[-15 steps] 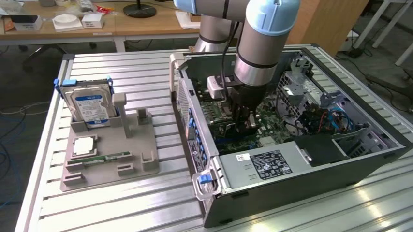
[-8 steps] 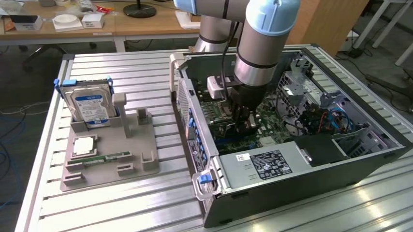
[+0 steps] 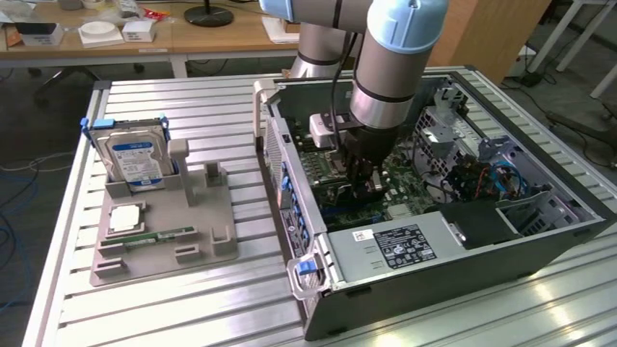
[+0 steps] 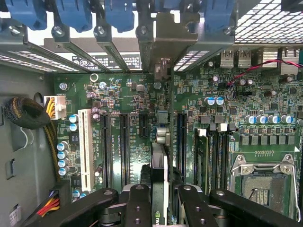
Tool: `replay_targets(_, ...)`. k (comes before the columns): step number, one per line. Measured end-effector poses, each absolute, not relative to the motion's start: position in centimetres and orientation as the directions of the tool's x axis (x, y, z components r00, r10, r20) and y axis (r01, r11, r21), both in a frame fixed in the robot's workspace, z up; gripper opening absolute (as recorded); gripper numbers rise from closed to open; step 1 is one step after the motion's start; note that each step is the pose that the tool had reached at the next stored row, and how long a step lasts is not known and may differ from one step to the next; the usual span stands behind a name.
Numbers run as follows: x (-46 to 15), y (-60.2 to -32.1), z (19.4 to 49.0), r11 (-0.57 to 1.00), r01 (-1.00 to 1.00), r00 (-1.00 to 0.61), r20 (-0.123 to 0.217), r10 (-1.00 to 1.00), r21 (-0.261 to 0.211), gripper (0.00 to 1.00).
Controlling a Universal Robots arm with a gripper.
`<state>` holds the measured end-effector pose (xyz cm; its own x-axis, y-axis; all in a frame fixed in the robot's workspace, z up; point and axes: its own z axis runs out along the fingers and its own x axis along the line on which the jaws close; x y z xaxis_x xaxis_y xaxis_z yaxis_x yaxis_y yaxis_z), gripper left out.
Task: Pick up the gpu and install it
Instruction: 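Insert the gpu into the slot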
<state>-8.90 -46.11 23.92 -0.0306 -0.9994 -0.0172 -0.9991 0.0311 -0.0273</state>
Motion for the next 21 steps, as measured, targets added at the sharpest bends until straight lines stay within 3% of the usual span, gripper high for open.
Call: replay_targets(21, -9.09, -46.11, 23.75, 0.031, -0.999, -0.031, -0.017, -0.999, -0.027, 0.26)
